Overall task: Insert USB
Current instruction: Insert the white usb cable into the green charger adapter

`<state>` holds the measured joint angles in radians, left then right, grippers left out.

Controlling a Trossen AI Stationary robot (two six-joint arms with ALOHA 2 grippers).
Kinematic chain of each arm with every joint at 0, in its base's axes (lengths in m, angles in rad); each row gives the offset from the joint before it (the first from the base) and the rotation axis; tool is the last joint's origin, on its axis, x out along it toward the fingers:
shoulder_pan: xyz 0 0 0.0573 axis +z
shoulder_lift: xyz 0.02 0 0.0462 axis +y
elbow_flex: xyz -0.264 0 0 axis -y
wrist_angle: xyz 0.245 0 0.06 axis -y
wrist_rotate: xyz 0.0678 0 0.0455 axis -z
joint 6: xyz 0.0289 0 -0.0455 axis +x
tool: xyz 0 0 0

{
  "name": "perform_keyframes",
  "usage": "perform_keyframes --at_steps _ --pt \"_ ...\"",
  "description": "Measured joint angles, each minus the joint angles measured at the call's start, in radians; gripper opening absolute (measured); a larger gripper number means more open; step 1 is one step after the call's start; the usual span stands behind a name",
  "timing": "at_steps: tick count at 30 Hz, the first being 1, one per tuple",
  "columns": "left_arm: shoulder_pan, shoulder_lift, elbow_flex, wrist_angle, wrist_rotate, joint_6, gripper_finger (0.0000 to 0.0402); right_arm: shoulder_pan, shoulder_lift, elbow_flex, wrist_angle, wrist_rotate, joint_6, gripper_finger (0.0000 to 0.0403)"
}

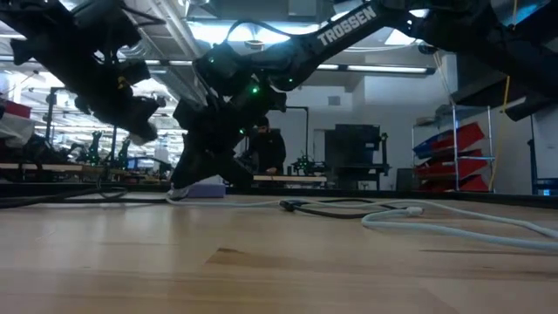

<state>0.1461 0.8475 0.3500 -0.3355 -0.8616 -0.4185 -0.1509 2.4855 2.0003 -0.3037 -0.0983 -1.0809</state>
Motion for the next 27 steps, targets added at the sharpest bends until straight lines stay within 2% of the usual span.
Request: perform_keyframes --at_steps 3,7,12,15,17,21,25,27 --pt "0.029 0.02 0.0 -0.016 0.094 -0.051 0.0125 0.0 0.0 0.0 0.0 -0.001 0.0 0.0033" --pt "0.046 0.101 0.0 0.009 0.155 -0.07 0.0125 0.001 0.0 0.0 0.005 -0.008 0.025 0.0033" --pt "0.053 0.264 0.0 0.164 0.216 0.008 0.0125 0.001 0.0 0.0 -0.006 -0.008 0.045 0.0032" --pt "0.058 0.339 0.001 0.217 0.268 0.107 0.0125 0.0 0.0 0.0 -0.047 -0.027 0.033 0.0014" --pt "0.067 0.362 0.001 0.21 0.307 0.154 0.0125 0.0 0.0 0.0 -0.083 -0.029 0.03 0.0004" --pt "0.063 0.374 0.001 0.26 0.355 0.218 0.0125 -0.005 0.0 0.0 -0.1 -0.029 0.034 0.0007" --pt "0.065 0.373 0.001 0.342 0.477 0.325 0.0125 -0.007 0.0 0.0 -0.093 -0.027 0.051 0.0001" --pt "0.072 0.373 0.001 0.35 0.486 0.341 0.0125 -0.008 0.0 0.0 -0.087 -0.016 0.061 0.0002"
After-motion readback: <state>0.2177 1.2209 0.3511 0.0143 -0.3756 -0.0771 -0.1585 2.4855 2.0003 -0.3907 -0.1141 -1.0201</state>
